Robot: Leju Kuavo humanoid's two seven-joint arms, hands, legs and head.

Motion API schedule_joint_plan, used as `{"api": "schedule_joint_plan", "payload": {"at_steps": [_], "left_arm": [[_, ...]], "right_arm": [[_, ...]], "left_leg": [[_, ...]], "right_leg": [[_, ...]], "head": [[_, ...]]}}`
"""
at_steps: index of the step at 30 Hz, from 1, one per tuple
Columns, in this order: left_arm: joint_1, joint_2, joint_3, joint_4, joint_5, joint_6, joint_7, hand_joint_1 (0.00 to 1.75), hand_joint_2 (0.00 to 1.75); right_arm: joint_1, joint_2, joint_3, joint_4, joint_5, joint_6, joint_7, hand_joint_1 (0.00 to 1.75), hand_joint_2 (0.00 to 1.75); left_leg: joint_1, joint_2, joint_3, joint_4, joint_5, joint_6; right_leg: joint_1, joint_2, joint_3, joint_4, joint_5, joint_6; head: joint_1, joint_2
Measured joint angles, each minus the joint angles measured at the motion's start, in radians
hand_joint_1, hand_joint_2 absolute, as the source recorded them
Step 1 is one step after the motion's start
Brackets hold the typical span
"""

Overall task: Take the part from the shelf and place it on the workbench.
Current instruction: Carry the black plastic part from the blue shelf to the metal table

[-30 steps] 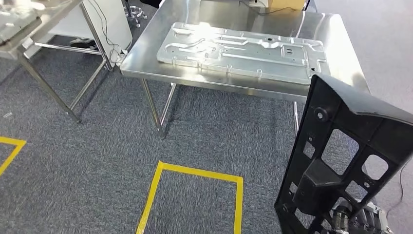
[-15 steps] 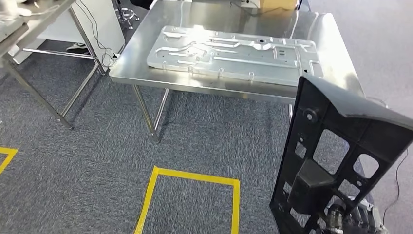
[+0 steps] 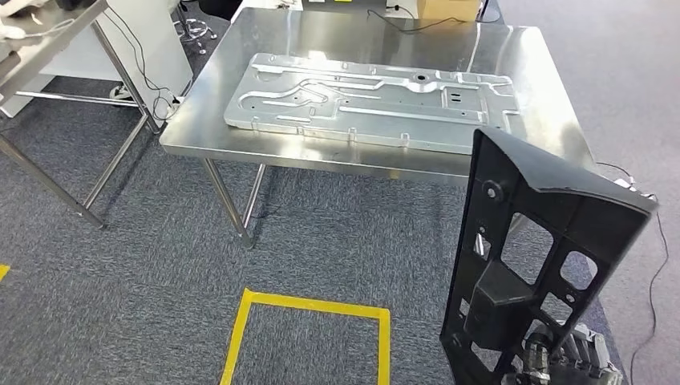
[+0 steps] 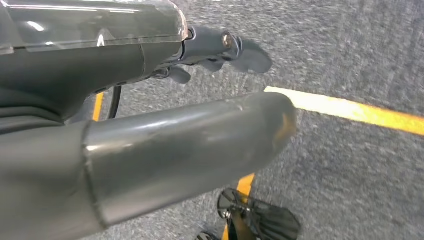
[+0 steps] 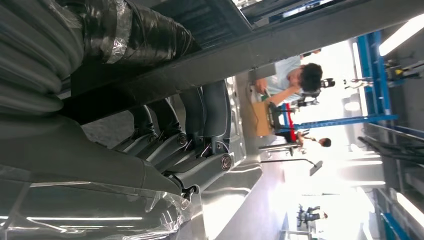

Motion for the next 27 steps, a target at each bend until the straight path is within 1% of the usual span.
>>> {"api": "schedule_joint_plan", "payload": {"at_steps": [1, 2, 3, 5, 6, 7, 8, 9, 10, 11, 12, 13, 14, 15, 16, 17, 18, 19, 20, 21, 22, 23, 24, 26, 27], "left_arm": [[0.000, 0.000, 0.000, 0.000, -0.001, 0.000, 0.000, 0.00, 0.00], [0.000, 0.000, 0.000, 0.000, -0.002, 0.000, 0.000, 0.00, 0.00], [-0.001, 0.000, 0.000, 0.000, -0.003, 0.000, 0.000, 0.00, 0.00], [-0.001, 0.001, 0.000, 0.000, -0.004, -0.001, 0.000, 0.00, 0.00], [-0.001, 0.001, 0.000, 0.000, -0.004, -0.001, 0.000, 0.00, 0.00], [0.000, 0.001, 0.000, 0.000, -0.005, -0.002, 0.000, 0.00, 0.00], [0.000, 0.001, 0.000, 0.000, -0.006, -0.003, 0.000, 0.00, 0.00], [0.000, 0.001, 0.000, 0.000, -0.007, -0.004, 0.000, 0.00, 0.00], [0.001, 0.001, 0.000, 0.000, -0.008, -0.004, 0.000, 0.00, 0.00], [0.000, 0.001, 0.000, 0.000, -0.009, -0.005, -0.001, 0.00, 0.00], [-0.002, 0.001, 0.000, 0.000, -0.011, -0.006, 0.000, 0.00, 0.00], [-0.003, 0.001, 0.000, 0.000, -0.012, -0.006, 0.000, 0.00, 0.00], [-0.004, 0.001, 0.001, 0.000, -0.012, -0.007, 0.000, 0.00, 0.00], [-0.006, 0.001, 0.001, 0.000, -0.013, -0.007, 0.000, 0.00, 0.00], [-0.007, 0.002, 0.001, 0.000, -0.013, -0.007, 0.000, 0.00, 0.00], [-0.009, 0.002, 0.001, 0.000, -0.013, -0.006, 0.000, 0.00, 0.00], [-0.011, 0.003, 0.001, 0.000, -0.014, -0.006, 0.000, 0.00, 0.00], [-0.011, 0.003, 0.001, 0.000, -0.014, -0.006, 0.001, 0.00, 0.00], [-0.011, 0.003, 0.001, 0.000, -0.013, -0.006, 0.001, 0.00, 0.00], [-0.009, 0.004, 0.001, 0.000, -0.013, -0.006, 0.001, 0.00, 0.00], [-0.006, 0.004, 0.002, 0.000, -0.013, -0.006, 0.001, 0.00, 0.00], [-0.004, 0.006, 0.003, 0.000, -0.013, -0.006, 0.001, 0.00, 0.00], [-0.003, 0.007, 0.004, 0.000, -0.013, -0.005, 0.001, 0.00, 0.00], [-0.001, 0.008, 0.007, 0.000, -0.013, -0.005, 0.001, 0.00, 0.00], [0.000, 0.009, 0.008, 0.000, -0.013, -0.004, 0.002, 0.00, 0.00]], "right_arm": [[-0.001, 0.000, 0.002, 0.003, 0.002, -0.003, 0.000, 1.75, 1.75], [-0.004, 0.000, 0.004, 0.005, 0.004, -0.006, 0.000, 1.75, 1.75], [-0.007, -0.001, 0.007, 0.008, 0.006, -0.009, 0.000, 1.75, 1.75], [-0.013, -0.002, 0.012, 0.013, 0.015, -0.019, 0.002, 1.75, 1.75], [-0.016, -0.002, 0.015, 0.017, 0.021, -0.028, 0.007, 1.75, 1.75], [-0.018, -0.003, 0.018, 0.022, 0.025, -0.038, 0.014, 1.75, 1.75], [-0.021, -0.004, 0.022, 0.027, 0.028, -0.050, 0.023, 1.75, 1.75], [-0.024, -0.005, 0.025, 0.034, 0.030, -0.062, 0.032, 1.75, 1.75], [-0.027, -0.007, 0.027, 0.040, 0.030, -0.072, 0.040, 1.75, 1.75], [-0.029, -0.010, 0.030, 0.047, 0.030, -0.082, 0.047, 1.75, 1.75], [-0.032, -0.014, 0.033, 0.054, 0.031, -0.090, 0.052, 1.75, 1.75], [-0.033, -0.016, 0.037, 0.059, 0.031, -0.097, 0.056, 1.75, 1.75], [-0.034, -0.019, 0.041, 0.065, 0.032, -0.103, 0.059, 1.75, 1.75], [-0.035, -0.021, 0.045, 0.069, 0.033, -0.109, 0.063, 1.75, 1.75], [-0.034, -0.022, 0.048, 0.073, 0.033, -0.115, 0.066, 1.75, 1.75], [-0.034, -0.024, 0.051, 0.076, 0.034, -0.120, 0.069, 1.75, 1.75], [-0.034, -0.025, 0.054, 0.079, 0.034, -0.125, 0.071, 1.75, 1.75], [-0.034, -0.026, 0.057, 0.081, 0.035, -0.129, 0.073, 1.75, 1.75], [-0.034, -0.027, 0.059, 0.084, 0.035, -0.131, 0.075, 1.75, 1.75], [-0.033, -0.028, 0.062, 0.087, 0.035, -0.133, 0.077, 1.75, 1.75], [-0.033, -0.028, 0.064, 0.090, 0.036, -0.135, 0.080, 1.75, 1.75], [-0.033, -0.029, 0.066, 0.093, 0.036, -0.137, 0.083, 1.75, 1.75], [-0.032, -0.030, 0.068, 0.094, 0.037, -0.141, 0.087, 1.75, 1.75], [-0.032, -0.033, 0.072, 0.096, 0.040, -0.149, 0.094, 1.75, 1.75], [-0.033, -0.034, 0.074, 0.097, 0.042, -0.152, 0.096, 1.75, 1.75]], "left_leg": [[0.003, -0.001, 0.011, -0.009, -0.003, 0.005], [0.005, -0.002, 0.024, -0.017, -0.005, 0.009], [0.008, -0.002, 0.038, -0.024, -0.009, 0.013], [0.009, -0.001, 0.058, -0.031, -0.022, 0.017], [0.009, -0.002, 0.068, -0.031, -0.031, 0.016], [0.010, -0.002, 0.081, -0.032, -0.041, 0.015], [0.011, -0.003, 0.096, -0.032, -0.052, 0.013], [0.012, -0.003, 0.112, -0.032, -0.064, 0.010], [0.013, -0.004, 0.126, -0.033, -0.076, 0.008], [0.013, -0.004, 0.141, -0.034, -0.086, 0.003], [0.013, -0.004, 0.149, -0.037, -0.096, -0.003], [0.012, -0.004, 0.159, -0.039, -0.102, -0.009], [0.011, -0.003, 0.168, -0.040, -0.103, -0.017], [0.010, -0.002, 0.174, -0.041, -0.103, -0.025], [0.011, -0.001, 0.176, -0.028, -0.099, -0.029], [0.011, -0.001, 0.162, 0.003, -0.097, -0.032], [0.012, -0.001, 0.135, 0.052, -0.102, -0.034], [0.012, -0.001, 0.096, 0.114, -0.116, -0.034], [0.012, -0.001, 0.052, 0.174, -0.143, -0.036], [0.012, -0.001, 0.012, 0.216, -0.174, -0.037], [0.012, -0.001, -0.017, 0.234, -0.198, -0.037], [0.011, -0.001, -0.035, 0.225, -0.202, -0.037], [0.011, -0.001, -0.038, 0.189, -0.179, -0.035], [0.007, -0.002, -0.030, 0.086, -0.079, -0.025], [0.005, -0.003, -0.025, 0.050, -0.043, -0.020]], "right_leg": [[0.000, -0.001, -0.001, 0.014, 0.001, 0.005], [-0.001, -0.003, -0.015, 0.043, -0.003, 0.009], [-0.004, -0.005, -0.044, 0.092, -0.013, 0.015], [-0.011, -0.008, -0.129, 0.212, -0.052, 0.027], [-0.014, -0.009, -0.170, 0.254, -0.069, 0.031], [-0.017, -0.011, -0.197, 0.269, -0.071, 0.034], [-0.019, -0.012, -0.209, 0.252, -0.053, 0.036], [-0.020, -0.014, -0.206, 0.206, -0.014, 0.035], [-0.019, -0.016, -0.197, 0.146, 0.042, 0.032], [-0.016, -0.019, -0.189, 0.098, 0.083, 0.027], [-0.012, -0.021, -0.184, 0.065, 0.109, 0.019], [-0.008, -0.023, -0.183, 0.050, 0.122, 0.011], [-0.004, -0.023, -0.181, 0.049, 0.113, 0.002], [-0.005, -0.021, -0.172, 0.042, 0.114, -0.007], [-0.007, -0.020, -0.160, 0.034, 0.114, -0.015], [-0.009, -0.019, -0.146, 0.026, 0.111, -0.022], [-0.010, -0.019, -0.134, 0.019, 0.107, -0.029], [-0.010, -0.019, -0.124, 0.015, 0.101, -0.034], [-0.008, -0.018, -0.115, 0.013, 0.093, -0.038], [-0.007, -0.016, -0.105, 0.013, 0.084, -0.041], [-0.005, -0.013, -0.093, 0.013, 0.074, -0.041], [-0.004, -0.011, -0.079, 0.013, 0.064, -0.041], [-0.003, -0.009, -0.064, 0.013, 0.053, -0.040], [0.000, -0.007, -0.036, 0.016, 0.030, -0.034], [0.002, -0.006, -0.028, 0.018, 0.019, -0.029]], "head": [[0.000, 0.000], [0.000, 0.000], [0.001, 0.000], [0.001, 0.000], [0.001, 0.000], [0.001, 0.000], [0.001, 0.000], [0.001, 0.000], [0.001, 0.000], [0.001, 0.000], [0.001, 0.000], [0.001, 0.000], [0.001, 0.000], [0.002, 0.000], [0.002, 0.000], [0.002, 0.000], [0.002, 0.000], [0.001, 0.000], [0.001, 0.000], [0.001, 0.000], [0.001, 0.000], [0.001, 0.000], [0.001, 0.000], [0.001, 0.000], [0.001, 0.000]]}}
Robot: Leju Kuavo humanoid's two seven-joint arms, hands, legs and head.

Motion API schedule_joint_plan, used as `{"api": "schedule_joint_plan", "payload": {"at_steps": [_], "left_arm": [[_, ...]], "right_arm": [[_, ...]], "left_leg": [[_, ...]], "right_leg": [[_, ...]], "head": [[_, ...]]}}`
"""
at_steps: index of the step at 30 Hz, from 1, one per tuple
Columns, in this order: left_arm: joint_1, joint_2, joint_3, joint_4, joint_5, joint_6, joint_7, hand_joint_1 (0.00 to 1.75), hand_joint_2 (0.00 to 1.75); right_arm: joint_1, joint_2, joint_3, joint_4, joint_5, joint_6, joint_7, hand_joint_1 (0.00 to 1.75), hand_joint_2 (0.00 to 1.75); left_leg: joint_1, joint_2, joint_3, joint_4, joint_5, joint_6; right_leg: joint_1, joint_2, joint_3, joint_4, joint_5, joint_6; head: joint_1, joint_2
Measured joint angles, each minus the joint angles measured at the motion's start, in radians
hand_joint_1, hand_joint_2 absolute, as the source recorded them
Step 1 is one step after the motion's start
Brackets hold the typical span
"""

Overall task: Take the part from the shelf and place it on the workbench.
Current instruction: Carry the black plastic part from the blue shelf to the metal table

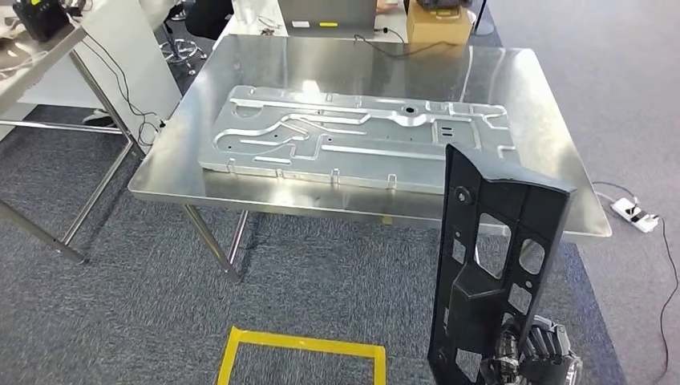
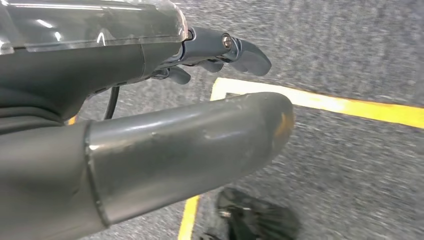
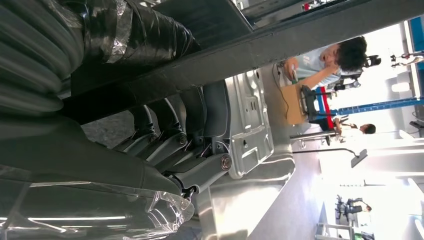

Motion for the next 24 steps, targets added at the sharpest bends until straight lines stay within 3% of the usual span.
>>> {"api": "schedule_joint_plan", "payload": {"at_steps": [1, 5, 7, 9, 10, 11, 12, 14, 16, 18, 20, 22, 24], "left_arm": [[0.001, 0.000, 0.001, 0.000, 0.000, 0.000, 0.000, 0.00, 0.00], [-0.002, -0.001, 0.008, 0.000, 0.000, 0.001, 0.001, 0.00, 0.00], [-0.005, -0.001, 0.010, 0.000, 0.000, 0.001, 0.000, 0.00, 0.00], [-0.005, -0.001, 0.012, 0.000, 0.000, 0.001, 0.000, 0.00, 0.00], [-0.004, -0.001, 0.014, 0.000, 0.000, 0.001, 0.000, 0.00, 0.00], [-0.003, -0.001, 0.015, 0.000, 0.000, 0.001, 0.000, 0.00, 0.00], [-0.002, -0.001, 0.015, 0.000, 0.000, 0.001, 0.000, 0.00, 0.00], [-0.001, -0.002, 0.016, 0.000, 0.000, 0.001, 0.000, 0.00, 0.00], [-0.003, -0.003, 0.016, 0.000, 0.000, 0.001, 0.001, 0.00, 0.00], [-0.004, -0.003, 0.016, 0.000, 0.000, 0.001, 0.002, 0.00, 0.00], [-0.004, -0.003, 0.017, 0.000, 0.000, 0.001, 0.003, 0.00, 0.00], [-0.008, -0.003, 0.017, 0.000, 0.001, 0.001, 0.004, 0.00, 0.00], [-0.010, -0.003, 0.017, 0.000, 0.002, 0.001, 0.005, 0.00, 0.00]], "right_arm": [[0.000, -0.002, 0.002, 0.001, 0.001, -0.001, 0.002, 1.75, 1.75], [0.002, -0.007, 0.006, 0.003, 0.006, -0.002, 0.004, 1.75, 1.75], [0.001, -0.010, 0.008, 0.004, 0.007, -0.002, 0.004, 1.75, 1.75], [0.001, -0.013, 0.009, 0.005, 0.007, -0.002, 0.004, 1.75, 1.75], [0.002, -0.015, 0.010, 0.005, 0.007, -0.002, 0.004, 1.75, 1.75], [0.002, -0.016, 0.010, 0.006, 0.007, -0.002, 0.004, 1.75, 1.75], [0.002, -0.017, 0.010, 0.006, 0.007, -0.002, 0.005, 1.75, 1.75], [0.002, -0.018, 0.010, 0.006, 0.007, -0.002, 0.005, 1.75, 1.75], [0.002, -0.020, 0.010, 0.007, 0.008, -0.003, 0.006, 1.75, 1.75], [0.005, -0.022, 0.012, 0.007, 0.010, -0.006, 0.008, 1.75, 1.75], [0.008, -0.023, 0.017, 0.007, 0.012, -0.012, 0.011, 1.75, 1.75], [0.008, -0.024, 0.022, 0.006, 0.014, -0.015, 0.013, 1.75, 1.75], [0.008, -0.025, 0.026, 0.006, 0.015, -0.016, 0.015, 1.75, 1.75]], "left_leg": [[-0.002, -0.001, 0.004, -0.020, 0.028, 0.004], [0.003, -0.004, 0.028, -0.034, 0.041, 0.020], [0.004, -0.003, 0.040, -0.039, 0.036, 0.028], [0.004, -0.003, 0.045, -0.040, 0.028, 0.031], [0.004, -0.003, 0.050, -0.040, 0.022, 0.030], [0.004, -0.004, 0.057, -0.040, 0.016, 0.029], [0.004, -0.005, 0.066, -0.040, 0.009, 0.028], [0.005, -0.005, 0.085, -0.041, -0.004, 0.023], [0.005, -0.006, 0.095, -0.048, -0.014, 0.014], [0.003, -0.005, 0.106, -0.044, -0.010, -0.001], [0.003, -0.003, 0.116, -0.024, -0.015, -0.014], [0.004, -0.003, 0.089, 0.036, -0.056, -0.016], [0.005, -0.003, 0.020, 0.142, -0.109, -0.020]], "right_leg": [[0.002, 0.002, 0.007, 0.002, -0.009, 0.006], [0.002, 0.003, 0.011, 0.042, -0.023, 0.028], [-0.003, -0.002, -0.040, 0.130, -0.059, 0.040], [-0.008, -0.004, -0.118, 0.238, -0.110, 0.051], [-0.011, -0.005, -0.147, 0.268, -0.117, 0.053], [-0.012, -0.006, -0.162, 0.267, -0.104, 0.054], [-0.013, -0.006, -0.161, 0.235, -0.069, 0.053], [-0.011, -0.008, -0.131, 0.121, 0.021, 0.043], [-0.001, -0.012, -0.114, 0.051, 0.031, 0.027], [0.005, -0.012, -0.107, 0.033, 0.019, 0.008], [-0.001, -0.011, -0.082, 0.013, 0.045, -0.007], [-0.006, -0.013, -0.061, 0.004, 0.048, -0.014], [-0.005, -0.015, -0.054, 0.003, 0.042, -0.020]], "head": [[0.000, 0.000], [0.000, 0.000], [0.000, 0.000], [0.000, 0.000], [0.000, 0.000], [0.000, 0.000], [0.000, 0.000], [0.000, 0.000], [0.002, 0.000], [0.002, 0.000], [0.002, 0.000], [0.002, 0.000], [0.001, 0.000]]}}
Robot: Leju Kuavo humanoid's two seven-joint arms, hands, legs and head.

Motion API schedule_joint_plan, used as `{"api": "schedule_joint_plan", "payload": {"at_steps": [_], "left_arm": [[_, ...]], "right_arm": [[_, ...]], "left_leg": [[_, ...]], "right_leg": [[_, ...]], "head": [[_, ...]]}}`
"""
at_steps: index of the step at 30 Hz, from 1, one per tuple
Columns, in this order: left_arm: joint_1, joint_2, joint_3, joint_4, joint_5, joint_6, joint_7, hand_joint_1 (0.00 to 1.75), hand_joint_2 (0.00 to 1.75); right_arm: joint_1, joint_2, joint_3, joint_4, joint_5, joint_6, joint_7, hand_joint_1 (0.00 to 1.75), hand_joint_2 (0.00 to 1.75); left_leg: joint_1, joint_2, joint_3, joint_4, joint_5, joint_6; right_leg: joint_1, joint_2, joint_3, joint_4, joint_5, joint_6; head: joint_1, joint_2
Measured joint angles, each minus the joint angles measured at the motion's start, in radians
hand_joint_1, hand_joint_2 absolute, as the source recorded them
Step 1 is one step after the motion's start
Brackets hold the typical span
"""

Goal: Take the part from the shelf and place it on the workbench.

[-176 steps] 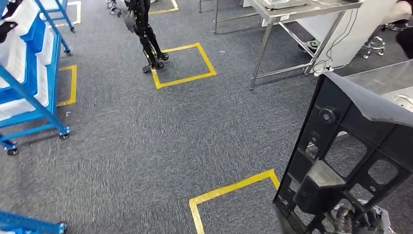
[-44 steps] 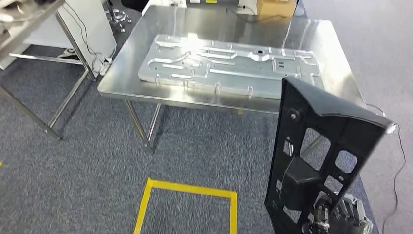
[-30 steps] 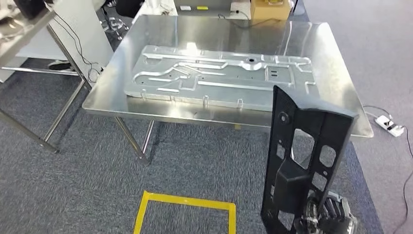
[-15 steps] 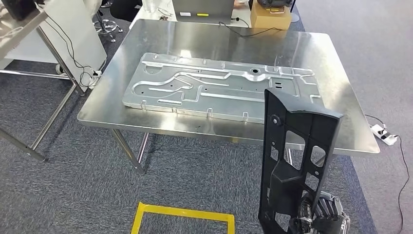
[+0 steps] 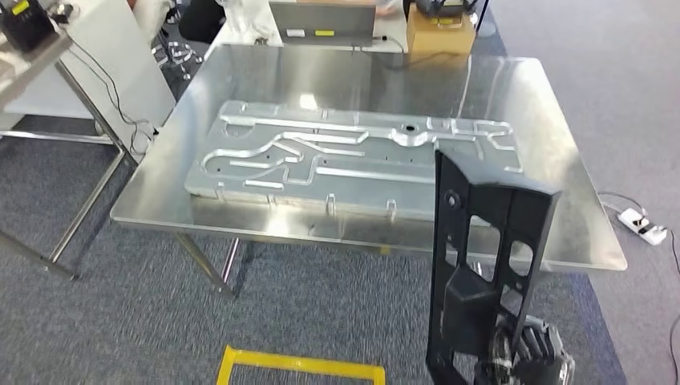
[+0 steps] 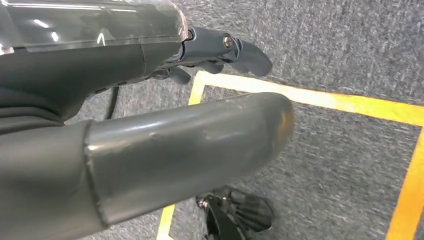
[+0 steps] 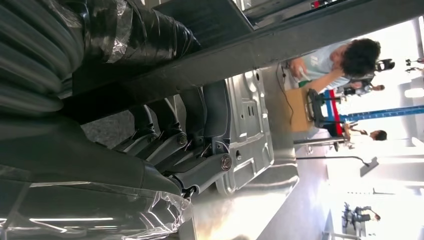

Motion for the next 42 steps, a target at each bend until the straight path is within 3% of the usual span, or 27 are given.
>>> {"api": "schedule_joint_plan", "payload": {"at_steps": [1, 2, 3, 5, 6, 8, 11, 14, 16, 18, 19, 20, 21, 23, 25, 28, 30, 32, 33, 34, 35, 37, 39, 42], "left_arm": [[0.002, 0.000, 0.000, 0.000, 0.000, 0.000, 0.000, 0.00, 0.00], [0.004, 0.001, 0.000, 0.000, 0.001, 0.000, 0.001, 0.00, 0.00], [0.006, 0.001, 0.001, 0.000, 0.001, 0.000, 0.001, 0.00, 0.00], [0.008, 0.002, 0.001, 0.000, 0.003, 0.000, 0.001, 0.00, 0.00], [0.008, 0.002, 0.002, 0.000, 0.005, -0.001, 0.001, 0.00, 0.00], [0.009, 0.002, 0.003, 0.000, 0.008, -0.002, 0.003, 0.00, 0.00], [0.011, 0.002, 0.006, 0.000, 0.009, -0.002, 0.004, 0.00, 0.00], [0.008, 0.000, 0.006, 0.000, 0.009, -0.002, 0.005, 0.00, 0.00], [0.008, 0.001, 0.006, 0.000, 0.009, -0.002, 0.005, 0.00, 0.00], [0.007, 0.001, 0.007, 0.000, 0.011, -0.002, 0.005, 0.00, 0.00], [0.007, 0.001, 0.008, 0.000, 0.011, -0.002, 0.006, 0.00, 0.00], [0.007, 0.001, 0.010, 0.000, 0.012, -0.003, 0.006, 0.00, 0.00], [0.008, 0.001, 0.012, 0.000, 0.012, -0.003, 0.005, 0.00, 0.00], [0.006, 0.001, 0.016, 0.000, 0.011, -0.005, 0.002, 0.00, 0.00], [0.004, 0.001, 0.020, 0.000, 0.009, -0.008, -0.001, 0.00, 0.00], [0.002, 0.003, 0.022, 0.000, 0.000, -0.014, -0.003, 0.00, 0.00], [-0.001, 0.006, 0.022, 0.000, -0.009, -0.019, -0.003, 0.00, 0.00], [-0.002, 0.008, 0.021, 0.000, -0.013, -0.022, -0.003, 0.00, 0.00], [-0.001, 0.010, 0.021, 0.000, -0.013, -0.022, -0.003, 0.00, 0.00], [0.000, 0.012, 0.022, 0.000, -0.014, -0.022, -0.003, 0.00, 0.00], [0.000, 0.014, 0.022, 0.000, -0.014, -0.022, -0.003, 0.00, 0.00], [0.001, 0.016, 0.022, 0.000, -0.014, -0.022, -0.003, 0.00, 0.00], [0.000, 0.018, 0.021, 0.000, -0.016, -0.023, -0.003, 0.00, 0.00], [0.004, 0.020, 0.021, 0.000, -0.028, -0.033, -0.002, 0.00, 0.00]], "right_arm": [[0.001, 0.000, 0.001, 0.000, 0.000, -0.001, 0.001, 1.75, 1.75], [0.003, 0.000, 0.001, 0.000, 0.001, -0.002, 0.003, 1.75, 1.75], [0.004, -0.001, 0.001, 0.000, 0.002, -0.003, 0.004, 1.75, 1.75], [0.006, -0.001, 0.002, 0.000, 0.006, -0.005, 0.008, 1.75, 1.75], [0.007, -0.001, 0.002, 0.000, 0.008, -0.006, 0.010, 1.75, 1.75], [0.008, -0.001, 0.003, 0.000, 0.014, -0.007, 0.014, 1.75, 1.75], [0.011, -0.003, 0.004, 0.000, 0.018, -0.011, 0.020, 1.75, 1.75], [0.011, -0.003, 0.004, -0.001, 0.021, -0.015, 0.022, 1.75, 1.75], [0.010, -0.004, 0.004, -0.001, 0.021, -0.015, 0.022, 1.75, 1.75], [0.012, -0.006, 0.004, -0.001, 0.022, -0.017, 0.022, 1.75, 1.75], [0.013, -0.007, 0.003, 0.000, 0.023, -0.020, 0.022, 1.75, 1.75], [0.014, -0.008, 0.003, -0.001, 0.027, -0.024, 0.022, 1.75, 1.75], [0.015, -0.009, 0.002, -0.001, 0.032, -0.030, 0.022, 1.75, 1.75], [0.012, -0.009, -0.002, -0.002, 0.049, -0.043, 0.024, 1.75, 1.75], [0.009, -0.009, -0.007, -0.006, 0.075, -0.058, 0.027, 1.75, 1.75], [-0.004, -0.008, -0.019, -0.015, 0.146, -0.094, 0.046, 1.75, 1.75], [-0.026, -0.008, -0.033, -0.024, 0.206, -0.118, 0.074, 1.75, 1.75], [-0.050, -0.010, -0.050, -0.030, 0.241, -0.128, 0.098, 1.75, 1.75], [-0.057, -0.010, -0.057, -0.033, 0.247, -0.129, 0.106, 1.75, 1.75], [-0.060, -0.011, -0.062, -0.035, 0.249, -0.130, 0.111, 1.75, 1.75], [-0.063, -0.011, -0.067, -0.036, 0.250, -0.130, 0.114, 1.75, 1.75], [-0.067, -0.012, -0.073, -0.036, 0.252, -0.131, 0.116, 1.75, 1.75], [-0.073, -0.013, -0.076, -0.038, 0.262, -0.139, 0.118, 1.75, 1.75], [-0.105, -0.034, -0.078, -0.039, 0.314, -0.166, 0.154, 1.75, 1.75]], "left_leg": [[0.000, 0.000, -0.033, 0.041, -0.012, -0.003], [0.000, 0.000, -0.054, 0.054, -0.004, -0.005], [0.001, 0.000, -0.057, 0.033, 0.026, -0.005], [0.001, 0.001, -0.031, -0.076, 0.115, -0.001], [-0.001, 0.003, -0.018, -0.126, 0.133, 0.000], [-0.005, 0.004, -0.007, -0.168, 0.137, 0.010], [-0.002, 0.003, 0.009, -0.179, 0.143, 0.031], [0.001, 0.003, 0.027, -0.186, 0.139, 0.040], [0.002, 0.003, 0.028, -0.186, 0.139, 0.042], [0.002, 0.003, 0.038, -0.186, 0.128, 0.043], [0.002, 0.002, 0.048, -0.186, 0.120, 0.042], [0.003, 0.001, 0.062, -0.186, 0.109, 0.041], [0.004, 0.000, 0.074, -0.187, 0.099, 0.037], [0.004, -0.002, 0.087, -0.189, 0.087, 0.030], [0.001, -0.002, 0.096, -0.192, 0.085, 0.017], [0.002, -0.001, 0.100, -0.169, 0.075, 0.002], [0.003, 0.000, 0.059, -0.089, 0.027, 0.000], [0.003, 0.000, -0.011, 0.024, -0.022, -0.003], [0.003, 0.000, -0.036, 0.056, -0.027, -0.004], [0.003, 0.000, -0.047, 0.055, -0.011, -0.004], [0.003, 0.000, -0.039, 0.018, 0.024, -0.002], [0.002, 0.001, -0.002, -0.102, 0.105, 0.005], [-0.002, 0.002, 0.016, -0.175, 0.131, 0.010], [-0.004, 0.003, 0.019, -0.192, 0.141, 0.023]], "right_leg": [[0.001, 0.001, 0.003, 0.000, -0.005, -0.001], [0.001, 0.002, 0.009, 0.000, -0.010, 0.000], [0.000, 0.004, 0.017, 0.001, -0.017, 0.002], [-0.001, 0.006, 0.038, 0.001, -0.033, 0.009], [-0.001, 0.006, 0.045, 0.002, -0.040, 0.014], [0.002, 0.006, 0.053, 0.007, -0.052, 0.027], [0.004, 0.006, 0.060, 0.026, -0.060, 0.045], [-0.001, 0.006, 0.038, 0.080, -0.077, 0.057], [-0.001, 0.005, 0.029, 0.095, -0.083, 0.058], [-0.007, 0.005, -0.044, 0.183, -0.114, 0.066], [-0.010, 0.004, -0.079, 0.206, -0.109, 0.069], [-0.013, 0.004, -0.107, 0.205, -0.086, 0.071], [-0.013, 0.003, -0.104, 0.150, -0.035, 0.068], [-0.007, 0.003, -0.087, 0.064, 0.019, 0.057], [0.000, 0.003, -0.086, 0.045, 0.026, 0.045], [-0.004, 0.005, -0.062, 0.021, 0.036, 0.027], [-0.006, 0.004, -0.048, 0.010, 0.035, 0.016], [-0.004, 0.004, -0.046, 0.010, 0.031, 0.009], [-0.002, 0.004, -0.044, 0.010, 0.028, 0.007], [-0.001, 0.005, -0.041, 0.010, 0.026, 0.007], [-0.001, 0.006, -0.036, 0.011, 0.022, 0.008], [-0.001, 0.006, -0.028, 0.014, 0.015, 0.014], [0.001, 0.006, -0.030, 0.019, 0.010, 0.022], [0.003, 0.009, -0.033, 0.020, 0.007, 0.039]], "head": [[0.000, 0.000], [0.000, 0.000], [0.000, 0.000], [0.000, 0.000], [-0.001, 0.000], [-0.001, 0.000], [0.000, 0.000], [0.000, 0.000], [0.000, 0.000], [0.000, 0.000], [0.000, 0.000], [0.000, 0.000], [0.000, 0.000], [0.001, 0.000], [0.002, 0.000], [0.002, 0.000], [0.001, 0.000], [0.000, 0.000], [0.000, 0.000], [0.000, 0.000], [0.000, 0.000], [0.001, 0.000], [0.001, 0.000], [0.001, 0.000]]}}
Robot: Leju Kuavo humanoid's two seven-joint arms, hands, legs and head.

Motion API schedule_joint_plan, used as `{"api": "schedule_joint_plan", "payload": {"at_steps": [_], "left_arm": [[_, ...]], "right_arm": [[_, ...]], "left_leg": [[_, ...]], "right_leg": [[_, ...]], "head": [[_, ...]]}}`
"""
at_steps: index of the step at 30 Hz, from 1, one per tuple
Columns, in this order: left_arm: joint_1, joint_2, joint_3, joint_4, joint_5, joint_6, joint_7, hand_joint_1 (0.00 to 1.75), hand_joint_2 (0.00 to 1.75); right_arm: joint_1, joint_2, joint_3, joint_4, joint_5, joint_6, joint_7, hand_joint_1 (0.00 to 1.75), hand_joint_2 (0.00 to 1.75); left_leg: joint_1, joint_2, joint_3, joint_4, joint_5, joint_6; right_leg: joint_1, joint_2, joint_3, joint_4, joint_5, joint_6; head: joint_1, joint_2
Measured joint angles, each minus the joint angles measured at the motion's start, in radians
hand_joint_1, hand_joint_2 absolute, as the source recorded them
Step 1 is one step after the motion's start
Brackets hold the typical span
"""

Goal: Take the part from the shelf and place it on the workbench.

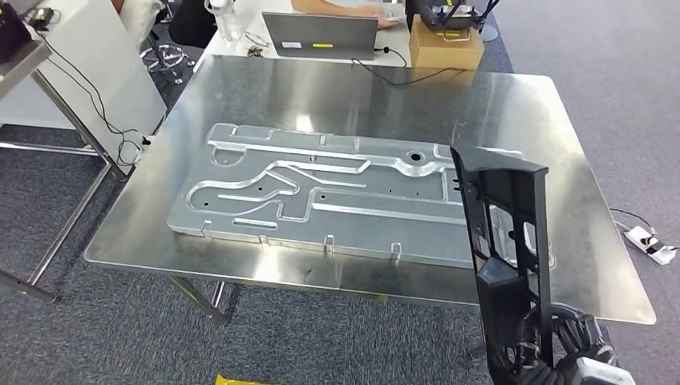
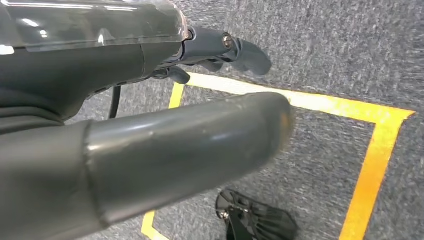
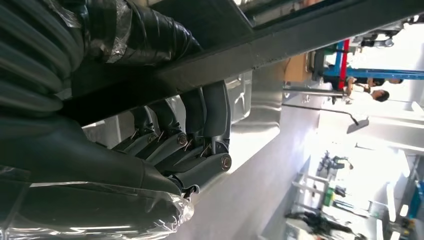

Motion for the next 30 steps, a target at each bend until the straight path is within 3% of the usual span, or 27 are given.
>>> {"api": "schedule_joint_plan", "payload": {"at_steps": [2, 5, 6, 7, 8, 10, 12, 15, 17, 20, 21, 22, 23, 24, 26, 28, 30], "left_arm": [[-0.003, 0.001, -0.002, 0.000, -0.010, -0.009, 0.000, 0.00, 0.00], [-0.009, 0.006, -0.007, 0.000, -0.022, -0.018, 0.003, 0.00, 0.00], [-0.009, 0.008, -0.010, 0.000, -0.027, -0.019, 0.004, 0.00, 0.00], [-0.010, 0.009, -0.014, 0.000, -0.031, -0.020, 0.005, 0.00, 0.00], [-0.010, 0.010, -0.018, 0.000, -0.036, -0.021, 0.006, 0.00, 0.00], [-0.012, 0.010, -0.024, 0.000, -0.044, -0.022, 0.009, 0.00, 0.00], [-0.015, 0.012, -0.027, 0.000, -0.051, -0.023, 0.010, 0.00, 0.00], [-0.018, 0.016, -0.031, 0.000, -0.057, -0.026, 0.012, 0.00, 0.00], [-0.018, 0.018, -0.035, 0.000, -0.064, -0.031, 0.013, 0.00, 0.00], [-0.021, 0.024, -0.045, 0.000, -0.074, -0.039, 0.015, 0.00, 0.00], [-0.021, 0.027, -0.048, 0.000, -0.078, -0.042, 0.017, 0.00, 0.00], [-0.021, 0.030, -0.050, 0.000, -0.082, -0.045, 0.018, 0.00, 0.00], [-0.021, 0.032, -0.051, 0.000, -0.086, -0.048, 0.020, 0.00, 0.00], [-0.022, 0.035, -0.052, 0.000, -0.088, -0.051, 0.022, 0.00, 0.00], [-0.025, 0.039, -0.056, 0.000, -0.091, -0.055, 0.023, 0.00, 0.00], [-0.027, 0.043, -0.060, 0.000, -0.094, -0.055, 0.024, 0.00, 0.00], [-0.027, 0.046, -0.065, 0.000, -0.099, -0.055, 0.025, 0.00, 0.00]], "right_arm": [[-0.050, -0.033, -0.001, 0.000, 0.054, -0.010, 0.044, 1.75, 1.75], [-0.133, -0.083, 0.006, 0.007, 0.129, -0.013, 0.103, 1.75, 1.75], [-0.160, -0.097, 0.015, 0.012, 0.154, -0.012, 0.124, 1.75, 1.75], [-0.188, -0.111, 0.026, 0.019, 0.183, -0.012, 0.148, 1.75, 1.75], [-0.219, -0.125, 0.041, 0.028, 0.213, -0.012, 0.174, 1.75, 1.75], [-0.284, -0.151, 0.075, 0.049, 0.268, -0.007, 0.228, 1.75, 1.75], [-0.351, -0.177, 0.109, 0.076, 0.304, 0.004, 0.275, 1.75, 1.75], [-0.425, -0.206, 0.143, 0.113, 0.333, 0.020, 0.326, 1.75, 1.75], [-0.474, -0.222, 0.155, 0.144, 0.370, 0.038, 0.374, 1.75, 1.75], [-0.558, -0.246, 0.167, 0.228, 0.440, 0.084, 0.450, 1.75, 1.75], [-0.585, -0.252, 0.171, 0.265, 0.461, 0.107, 0.467, 1.75, 1.75], [-0.614, -0.256, 0.177, 0.308, 0.480, 0.133, 0.481, 1.75, 1.75], [-0.644, -0.259, 0.184, 0.355, 0.500, 0.159, 0.493, 1.75, 1.75], [-0.671, -0.261, 0.192, 0.402, 0.518, 0.181, 0.503, 1.75, 1.75], [-0.716, -0.261, 0.213, 0.487, 0.548, 0.204, 0.521, 1.75, 1.75], [-0.752, -0.261, 0.230, 0.556, 0.563, 0.215, 0.536, 1.75, 1.75], [-0.789, -0.261, 0.242, 0.625, 0.576, 0.231, 0.554, 1.75, 1.75]], "left_leg": [[0.006, 0.002, 0.007, -0.010, 0.008, 0.010], [0.007, 0.005, 0.010, -0.014, 0.009, 0.016], [0.007, 0.005, 0.010, -0.014, 0.008, 0.016], [0.007, 0.005, 0.012, -0.013, 0.007, 0.015], [0.008, 0.005, 0.015, -0.013, 0.005, 0.014], [0.009, 0.003, 0.022, -0.013, 0.000, 0.008], [0.007, 0.002, 0.024, -0.012, -0.003, -0.002], [0.005, 0.000, 0.023, -0.018, -0.003, -0.019], [0.007, 0.000, 0.014, 0.005, -0.021, -0.026], [0.007, 0.000, -0.072, 0.174, -0.100, -0.029], [0.007, 0.000, -0.104, 0.231, -0.115, -0.030], [0.006, 0.000, -0.123, 0.259, -0.112, -0.029], [0.006, 0.000, -0.124, 0.248, -0.088, -0.026], [0.004, 0.001, -0.107, 0.201, -0.051, -0.022], [-0.001, 0.002, -0.053, 0.068, 0.017, -0.008], [-0.006, 0.003, -0.025, 0.000, 0.034, 0.001], [-0.006, 0.003, -0.022, -0.010, 0.034, 0.006]], "right_leg": [[-0.002, 0.000, -0.010, 0.029, -0.022, 0.012], [-0.010, -0.002, -0.087, 0.189, -0.101, 0.028], [-0.013, -0.002, -0.113, 0.236, -0.112, 0.031], [-0.015, -0.003, -0.126, 0.252, -0.104, 0.033], [-0.018, -0.003, -0.120, 0.232, -0.077, 0.033], [-0.021, -0.004, -0.068, 0.113, -0.003, 0.031], [-0.017, -0.002, -0.028, 0.017, 0.028, 0.024], [-0.011, -0.001, -0.023, -0.006, 0.026, 0.009], [-0.013, -0.002, -0.017, -0.017, 0.030, -0.006], [-0.010, -0.005, -0.012, -0.023, 0.030, -0.023], [-0.007, -0.005, -0.012, -0.023, 0.029, -0.025], [-0.004, -0.004, -0.011, -0.022, 0.028, -0.027], [-0.001, -0.003, -0.009, -0.021, 0.027, -0.028], [0.001, -0.003, -0.006, -0.020, 0.026, -0.028], [0.007, -0.004, -0.002, -0.018, 0.021, -0.026], [0.011, -0.006, -0.003, -0.016, 0.019, -0.019], [0.012, -0.007, -0.005, -0.019, 0.021, -0.010]], "head": [[0.000, 0.000], [0.000, 0.000], [0.000, 0.000], [0.000, 0.000], [0.000, 0.000], [0.000, 0.000], [0.000, 0.000], [-0.001, 0.000], [-0.001, 0.000], [-0.001, 0.000], [-0.001, 0.000], [-0.001, 0.000], [-0.001, 0.000], [-0.001, 0.000], [-0.001, 0.000], [-0.001, 0.000], [-0.001, 0.000]]}}
